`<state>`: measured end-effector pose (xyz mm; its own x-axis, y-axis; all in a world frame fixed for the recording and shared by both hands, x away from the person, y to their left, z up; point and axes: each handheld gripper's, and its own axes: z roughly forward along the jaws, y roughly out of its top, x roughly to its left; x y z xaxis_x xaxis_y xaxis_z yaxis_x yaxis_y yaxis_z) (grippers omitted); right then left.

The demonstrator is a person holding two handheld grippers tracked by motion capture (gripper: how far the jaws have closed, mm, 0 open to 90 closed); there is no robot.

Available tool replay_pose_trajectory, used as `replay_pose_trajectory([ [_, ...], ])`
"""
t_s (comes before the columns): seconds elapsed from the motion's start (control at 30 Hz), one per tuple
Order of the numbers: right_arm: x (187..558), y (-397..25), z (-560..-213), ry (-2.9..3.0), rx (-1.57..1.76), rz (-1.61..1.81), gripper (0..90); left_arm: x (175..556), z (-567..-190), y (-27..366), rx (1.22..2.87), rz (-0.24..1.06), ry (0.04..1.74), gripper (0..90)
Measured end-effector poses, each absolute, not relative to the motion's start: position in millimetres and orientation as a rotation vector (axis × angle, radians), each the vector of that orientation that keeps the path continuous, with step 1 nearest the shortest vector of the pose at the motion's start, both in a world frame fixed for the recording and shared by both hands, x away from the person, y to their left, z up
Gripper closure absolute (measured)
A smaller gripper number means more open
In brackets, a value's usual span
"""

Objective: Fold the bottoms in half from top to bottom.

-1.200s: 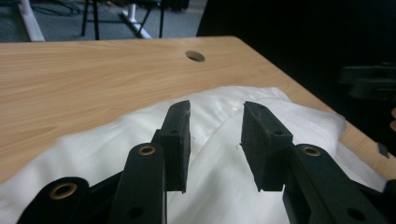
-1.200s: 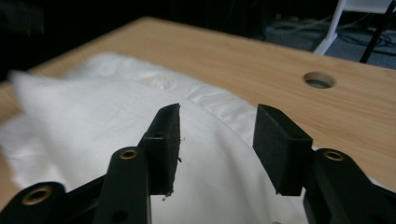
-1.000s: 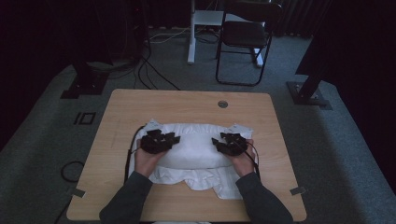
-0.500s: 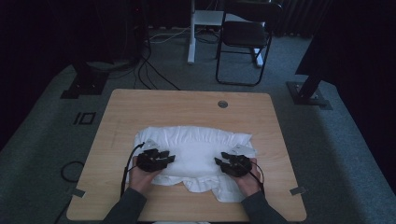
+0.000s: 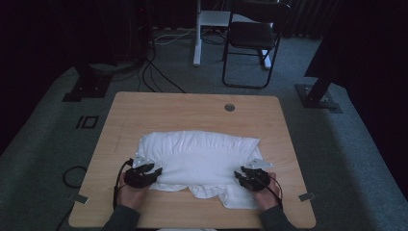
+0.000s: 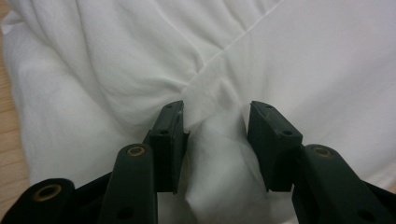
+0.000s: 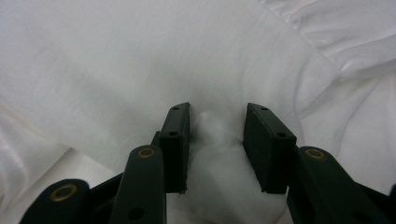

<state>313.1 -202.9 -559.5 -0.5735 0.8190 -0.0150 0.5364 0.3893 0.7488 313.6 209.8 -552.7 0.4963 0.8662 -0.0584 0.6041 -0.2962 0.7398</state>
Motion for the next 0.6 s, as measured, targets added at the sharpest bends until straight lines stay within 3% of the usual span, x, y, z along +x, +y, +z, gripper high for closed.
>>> replay_pose_trajectory([
  [0.4, 341, -200, -561, 2.231, 1.191, 1.002, 61.8, 326, -555, 212, 1.904, 0.441, 1.263, 52.9],
  [0.47, 348, -199, -561, 2.223, 1.206, 1.008, 61.8, 328, -551, 218, 1.859, 0.465, 1.296, 45.8],
  [0.53, 353, -198, -560, 2.228, 1.213, 1.003, 61.8, 330, -544, 226, 1.795, 0.566, 1.363, 31.4],
  [0.6, 357, -197, -560, 2.224, 1.223, 1.008, 61.8, 334, -539, 236, 1.719, 0.582, 1.408, 26.5],
])
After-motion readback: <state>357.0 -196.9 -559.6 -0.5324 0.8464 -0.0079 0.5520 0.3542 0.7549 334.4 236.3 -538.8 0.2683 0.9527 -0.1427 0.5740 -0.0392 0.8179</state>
